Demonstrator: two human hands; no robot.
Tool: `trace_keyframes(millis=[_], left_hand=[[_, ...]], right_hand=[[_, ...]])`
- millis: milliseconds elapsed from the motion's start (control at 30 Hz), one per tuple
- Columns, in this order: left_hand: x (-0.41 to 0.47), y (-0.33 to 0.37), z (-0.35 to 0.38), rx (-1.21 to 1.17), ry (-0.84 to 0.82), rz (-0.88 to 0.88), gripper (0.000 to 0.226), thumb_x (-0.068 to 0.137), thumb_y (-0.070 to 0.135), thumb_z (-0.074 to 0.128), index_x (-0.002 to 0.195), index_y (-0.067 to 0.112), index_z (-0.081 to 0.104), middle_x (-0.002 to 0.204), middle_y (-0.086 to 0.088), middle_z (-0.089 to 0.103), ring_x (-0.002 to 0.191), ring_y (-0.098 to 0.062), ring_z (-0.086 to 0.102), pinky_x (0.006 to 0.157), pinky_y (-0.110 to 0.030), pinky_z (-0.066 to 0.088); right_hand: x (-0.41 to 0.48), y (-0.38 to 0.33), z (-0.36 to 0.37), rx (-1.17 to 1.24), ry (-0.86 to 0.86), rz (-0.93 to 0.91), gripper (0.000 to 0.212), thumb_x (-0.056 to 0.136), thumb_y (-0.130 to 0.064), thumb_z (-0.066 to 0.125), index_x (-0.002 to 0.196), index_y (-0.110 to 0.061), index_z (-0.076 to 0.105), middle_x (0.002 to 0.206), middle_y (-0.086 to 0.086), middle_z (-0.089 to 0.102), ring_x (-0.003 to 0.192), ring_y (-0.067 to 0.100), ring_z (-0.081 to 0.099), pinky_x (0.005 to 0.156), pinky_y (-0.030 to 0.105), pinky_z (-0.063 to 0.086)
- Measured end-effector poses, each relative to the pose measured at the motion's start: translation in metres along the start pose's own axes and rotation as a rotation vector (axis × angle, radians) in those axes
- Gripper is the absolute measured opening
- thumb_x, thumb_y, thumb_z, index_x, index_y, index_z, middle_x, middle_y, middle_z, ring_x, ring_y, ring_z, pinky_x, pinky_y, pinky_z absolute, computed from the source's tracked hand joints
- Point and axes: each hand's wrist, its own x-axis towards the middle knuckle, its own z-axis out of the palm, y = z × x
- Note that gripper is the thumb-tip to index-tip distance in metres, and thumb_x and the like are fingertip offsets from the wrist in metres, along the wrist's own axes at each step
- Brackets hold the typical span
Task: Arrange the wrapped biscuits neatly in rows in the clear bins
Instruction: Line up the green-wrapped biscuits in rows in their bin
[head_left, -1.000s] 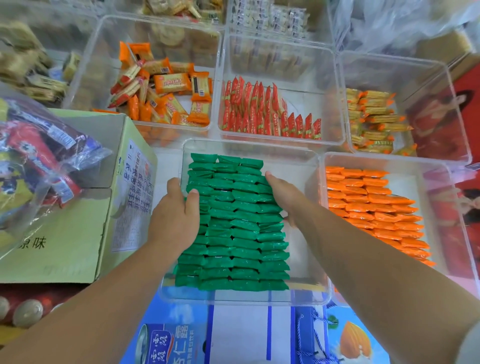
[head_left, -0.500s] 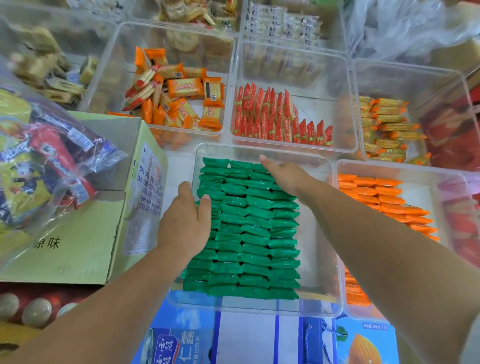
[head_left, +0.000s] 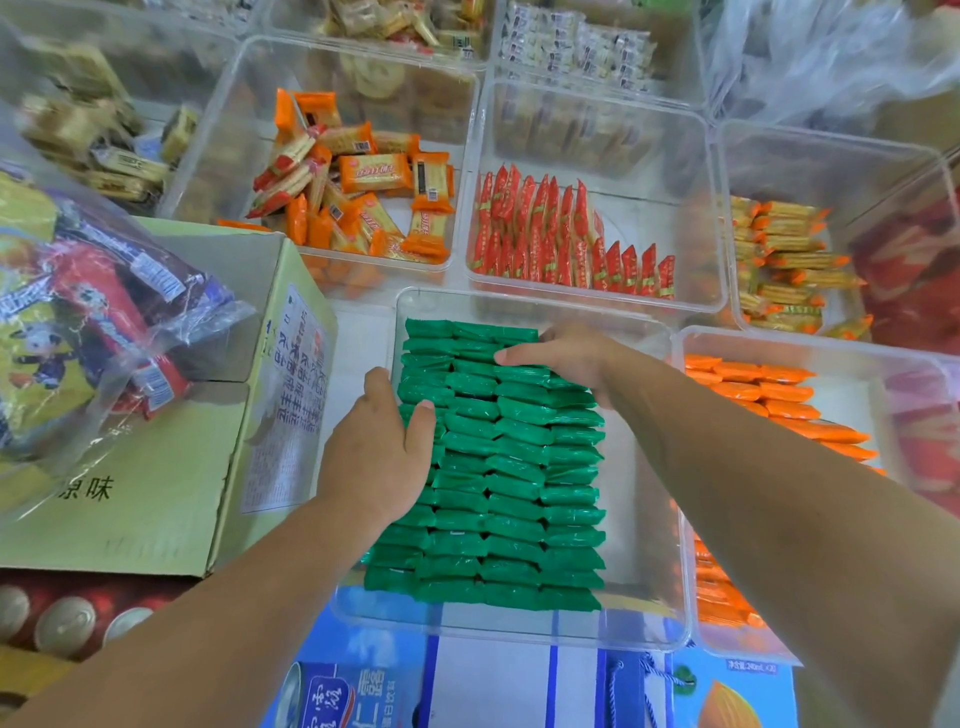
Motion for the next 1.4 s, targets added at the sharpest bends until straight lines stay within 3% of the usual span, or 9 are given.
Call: trace_keyframes(millis=[67,200,400,533,633,767,933,1167,1400], left_hand=[[0.0,0.001,0.0,0.007,-0.005,-0.001,0.048,0.102,0.043,0.04,0.135,0.009,0.034,0.082,-0.005,0.059,0.072,-0.025,0.058,0.061,-0.042,0.049],[-0.001,0.002,0.001,0.02,-0.006,-0.004,0.047,0.102,0.041,0.04,0.135,0.009,0.033,0.083,-0.005,0.06,0.071,-0.023,0.058,0.061,-0.042,0.048],[0.0,0.001,0.0,0.047,-0.002,-0.036,0.046,0.102,0.037,0.039,0.137,0.009,0.032,0.083,-0.009,0.062,0.071,-0.029,0.059,0.063,-0.045,0.051],[0.0,0.0,-0.002,0.06,-0.003,-0.045,0.05,0.102,0.037,0.037,0.143,0.011,0.027,0.088,-0.01,0.063,0.075,-0.029,0.061,0.065,-0.044,0.051],[0.0,-0.001,-0.001,0.073,0.0,-0.045,0.052,0.101,0.038,0.035,0.145,0.013,0.025,0.089,-0.01,0.064,0.077,-0.029,0.061,0.069,-0.045,0.052],[0.002,-0.003,0.0,0.094,0.002,-0.056,0.06,0.101,0.039,0.034,0.152,0.011,0.02,0.112,-0.018,0.064,0.091,-0.034,0.062,0.076,-0.045,0.052],[0.0,-0.002,0.002,0.113,0.005,-0.042,0.067,0.103,0.038,0.033,0.16,0.013,0.009,0.157,-0.017,0.033,0.119,-0.037,0.056,0.087,-0.045,0.047],[0.002,-0.005,0.006,0.133,0.025,-0.047,0.071,0.101,0.043,0.031,0.161,0.015,0.005,0.159,-0.015,0.026,0.115,-0.035,0.057,0.075,-0.037,0.039],[0.003,-0.004,0.009,0.125,0.031,-0.052,0.072,0.101,0.043,0.032,0.161,0.014,0.005,0.157,-0.015,0.028,0.112,-0.034,0.058,0.073,-0.036,0.039]], right_hand=[[-0.003,0.001,0.0,-0.032,-0.01,-0.034,0.087,0.067,-0.066,0.08,0.124,-0.004,0.059,0.116,0.005,0.056,0.094,0.021,0.051,0.085,0.039,0.039],[-0.004,0.003,0.0,-0.081,-0.041,-0.088,0.05,0.071,-0.055,0.083,0.088,-0.011,0.063,0.113,0.011,0.068,0.088,0.017,0.062,0.081,0.036,0.053],[0.0,0.013,0.003,-0.097,-0.044,-0.134,0.043,0.077,-0.047,0.082,0.1,-0.013,0.069,0.097,0.005,0.076,0.094,0.026,0.072,0.091,0.043,0.057],[-0.004,0.024,0.016,-0.359,0.226,-0.256,0.062,0.072,-0.071,0.073,0.107,-0.02,0.07,0.102,-0.004,0.073,0.097,0.02,0.068,0.082,0.033,0.054],[-0.013,0.038,0.029,-0.382,0.427,-0.34,0.084,0.075,-0.081,0.06,0.132,-0.019,0.058,0.127,0.0,0.064,0.117,0.021,0.059,0.095,0.033,0.048],[-0.024,0.047,0.032,-0.635,0.456,-0.387,0.087,0.088,-0.08,0.03,0.149,-0.018,0.037,0.141,0.005,0.048,0.13,0.028,0.043,0.108,0.045,0.04],[-0.036,0.055,0.037,-0.913,0.523,-0.546,0.088,0.094,-0.075,0.018,0.159,-0.015,0.014,0.161,0.01,0.025,0.146,0.033,0.027,0.12,0.05,0.025],[-0.02,0.057,0.055,-1.067,0.336,-0.518,0.093,0.091,-0.079,0.002,0.157,-0.015,-0.016,0.167,0.004,-0.017,0.152,0.026,-0.022,0.124,0.054,0.001],[-0.016,0.048,0.076,-1.095,0.405,-0.406,0.099,0.083,-0.084,-0.013,0.153,-0.014,-0.023,0.164,0.007,-0.027,0.148,0.03,-0.031,0.119,0.06,-0.013]])
